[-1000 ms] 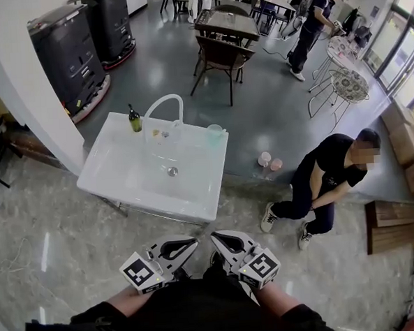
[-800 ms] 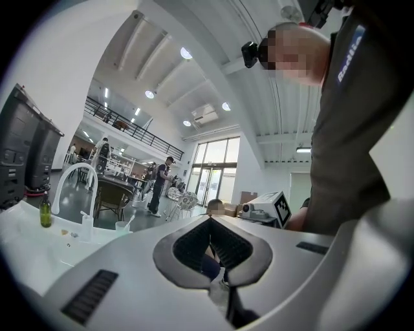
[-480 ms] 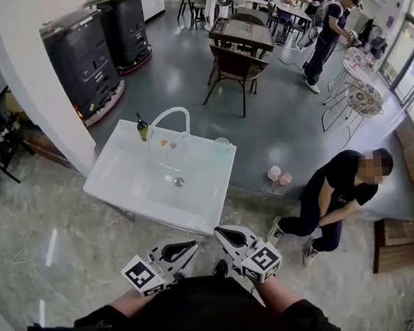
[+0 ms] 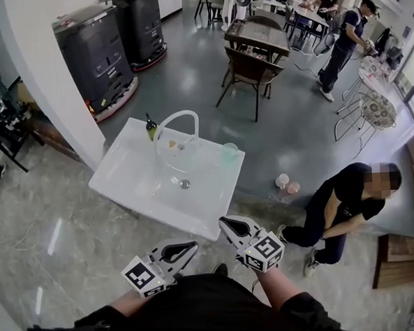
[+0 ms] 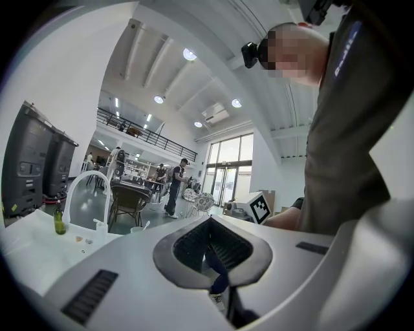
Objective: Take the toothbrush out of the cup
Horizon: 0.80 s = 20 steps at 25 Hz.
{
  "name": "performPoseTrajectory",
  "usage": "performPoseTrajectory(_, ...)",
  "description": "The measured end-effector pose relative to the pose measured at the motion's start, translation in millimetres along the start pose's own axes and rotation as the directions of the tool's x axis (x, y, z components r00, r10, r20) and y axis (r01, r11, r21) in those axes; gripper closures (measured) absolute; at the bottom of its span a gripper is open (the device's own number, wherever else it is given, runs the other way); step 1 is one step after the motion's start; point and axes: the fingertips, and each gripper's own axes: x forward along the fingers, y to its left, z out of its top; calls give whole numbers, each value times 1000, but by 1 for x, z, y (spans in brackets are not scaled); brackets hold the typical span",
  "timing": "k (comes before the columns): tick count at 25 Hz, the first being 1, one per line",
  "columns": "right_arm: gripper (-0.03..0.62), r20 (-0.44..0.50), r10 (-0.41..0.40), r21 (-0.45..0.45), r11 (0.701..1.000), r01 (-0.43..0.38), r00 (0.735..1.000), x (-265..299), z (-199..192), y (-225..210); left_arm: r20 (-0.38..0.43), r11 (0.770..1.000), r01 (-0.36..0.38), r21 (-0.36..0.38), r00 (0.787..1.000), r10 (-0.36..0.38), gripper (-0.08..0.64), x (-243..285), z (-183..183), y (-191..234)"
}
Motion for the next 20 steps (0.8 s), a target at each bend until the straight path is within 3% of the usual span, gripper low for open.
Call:
performPoseTrajectory(6, 580, -30, 48, -21, 999, -48, 998, 10, -3, -16, -6, 999, -35, -11, 999, 35, 551, 3, -2, 2)
performPoseTrajectory(20, 578, -60, 17, -19, 1000, -18, 998, 19, -12, -76, -14, 997, -76, -26, 997, 76, 551, 18, -10, 6)
